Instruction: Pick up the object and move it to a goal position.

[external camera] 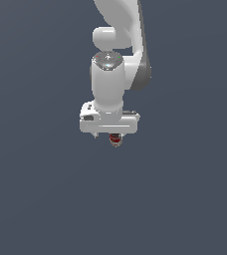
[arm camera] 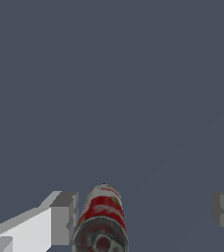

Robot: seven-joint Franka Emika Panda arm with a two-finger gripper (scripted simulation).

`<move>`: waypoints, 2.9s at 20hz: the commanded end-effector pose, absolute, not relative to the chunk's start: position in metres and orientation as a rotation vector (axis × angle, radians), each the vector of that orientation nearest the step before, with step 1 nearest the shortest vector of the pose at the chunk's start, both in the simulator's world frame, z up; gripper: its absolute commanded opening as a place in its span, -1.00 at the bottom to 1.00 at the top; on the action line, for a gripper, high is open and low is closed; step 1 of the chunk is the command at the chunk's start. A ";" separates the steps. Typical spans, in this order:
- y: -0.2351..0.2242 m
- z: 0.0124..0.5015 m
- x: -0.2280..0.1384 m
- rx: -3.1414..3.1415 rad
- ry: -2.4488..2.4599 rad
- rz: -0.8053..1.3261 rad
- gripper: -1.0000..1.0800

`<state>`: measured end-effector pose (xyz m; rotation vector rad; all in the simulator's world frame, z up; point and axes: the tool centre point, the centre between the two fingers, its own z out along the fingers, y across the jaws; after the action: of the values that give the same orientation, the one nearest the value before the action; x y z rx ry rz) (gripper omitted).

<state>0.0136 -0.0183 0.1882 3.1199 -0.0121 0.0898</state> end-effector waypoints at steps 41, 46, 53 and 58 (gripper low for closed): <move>0.008 0.137 -0.060 3.072 -0.651 0.015 0.92; 0.012 0.131 -0.070 3.052 -0.744 0.005 0.92; 0.014 0.127 -0.076 3.040 -0.792 0.000 0.92; 0.014 0.123 -0.075 3.041 -0.786 0.000 0.92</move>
<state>-0.0751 0.0142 0.1252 3.0418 -0.7858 0.0013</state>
